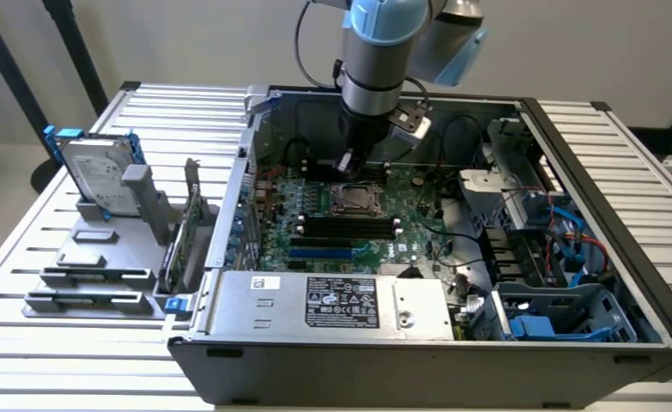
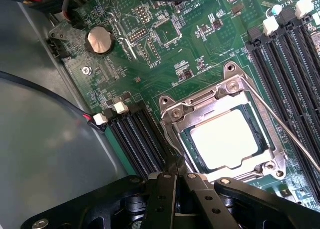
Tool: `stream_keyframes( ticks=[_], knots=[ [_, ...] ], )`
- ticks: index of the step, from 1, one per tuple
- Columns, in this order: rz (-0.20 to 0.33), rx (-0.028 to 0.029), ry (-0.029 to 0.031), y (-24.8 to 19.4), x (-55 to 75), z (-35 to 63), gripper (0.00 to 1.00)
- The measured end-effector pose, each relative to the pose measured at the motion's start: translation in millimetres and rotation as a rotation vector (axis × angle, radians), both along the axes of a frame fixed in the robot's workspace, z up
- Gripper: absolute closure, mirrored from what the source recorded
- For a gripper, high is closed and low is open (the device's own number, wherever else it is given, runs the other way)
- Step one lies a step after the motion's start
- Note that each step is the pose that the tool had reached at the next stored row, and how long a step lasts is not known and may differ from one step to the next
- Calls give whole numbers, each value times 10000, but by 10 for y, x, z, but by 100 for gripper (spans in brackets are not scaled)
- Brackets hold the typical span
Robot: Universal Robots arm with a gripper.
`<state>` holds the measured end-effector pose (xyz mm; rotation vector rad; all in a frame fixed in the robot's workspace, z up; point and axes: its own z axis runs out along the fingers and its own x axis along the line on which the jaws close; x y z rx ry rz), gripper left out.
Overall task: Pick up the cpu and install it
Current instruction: 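Install the first cpu locking lever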
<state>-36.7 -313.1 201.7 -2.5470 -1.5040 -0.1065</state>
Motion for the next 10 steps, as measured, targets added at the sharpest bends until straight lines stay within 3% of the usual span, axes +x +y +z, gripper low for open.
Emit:
stream_keyframes(
  ticks=[10],
  knots=[
    [110, 0, 1, 0, 28, -1, 89]
  ],
)
